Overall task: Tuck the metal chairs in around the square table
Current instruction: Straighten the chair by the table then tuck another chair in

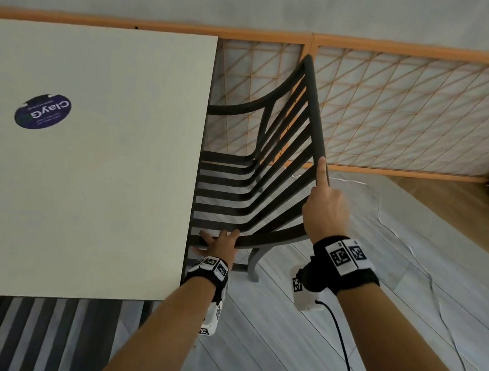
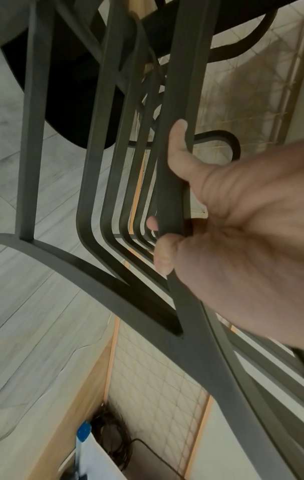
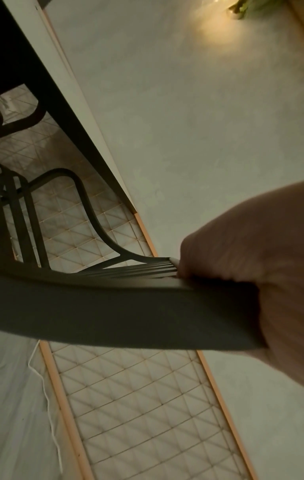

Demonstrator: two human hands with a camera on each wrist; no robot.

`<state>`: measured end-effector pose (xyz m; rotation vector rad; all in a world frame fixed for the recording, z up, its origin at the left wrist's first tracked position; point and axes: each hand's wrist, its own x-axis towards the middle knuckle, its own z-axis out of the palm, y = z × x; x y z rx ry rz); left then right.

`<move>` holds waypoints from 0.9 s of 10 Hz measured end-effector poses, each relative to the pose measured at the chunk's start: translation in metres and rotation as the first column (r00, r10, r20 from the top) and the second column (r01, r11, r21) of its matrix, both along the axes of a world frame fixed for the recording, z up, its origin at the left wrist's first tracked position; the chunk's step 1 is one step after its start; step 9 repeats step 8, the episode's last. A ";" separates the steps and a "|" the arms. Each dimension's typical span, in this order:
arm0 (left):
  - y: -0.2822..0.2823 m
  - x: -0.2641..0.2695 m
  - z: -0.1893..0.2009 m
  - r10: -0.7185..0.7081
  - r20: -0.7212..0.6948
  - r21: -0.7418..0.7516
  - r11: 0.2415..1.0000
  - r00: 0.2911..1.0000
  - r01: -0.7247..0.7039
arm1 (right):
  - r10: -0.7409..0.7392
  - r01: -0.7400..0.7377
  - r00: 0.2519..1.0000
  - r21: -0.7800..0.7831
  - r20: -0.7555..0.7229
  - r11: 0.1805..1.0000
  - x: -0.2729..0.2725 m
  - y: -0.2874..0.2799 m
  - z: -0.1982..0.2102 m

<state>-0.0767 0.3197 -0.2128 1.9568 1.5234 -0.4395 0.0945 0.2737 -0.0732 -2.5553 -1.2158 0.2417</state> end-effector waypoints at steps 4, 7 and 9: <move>0.003 0.002 -0.004 0.045 0.024 0.031 0.998 0.999 -0.046 | 0.028 -0.027 0.999 -0.023 0.027 0.999 0.005 0.011 -0.003; -0.025 -0.006 0.015 0.114 0.052 0.059 0.991 0.992 -0.117 | 0.142 -0.116 0.973 0.148 -0.180 0.982 0.013 -0.006 -0.002; -0.054 -0.015 0.031 0.152 0.093 -0.008 0.988 0.984 -0.152 | 0.143 -0.094 0.940 0.167 -0.309 0.981 -0.001 -0.038 0.010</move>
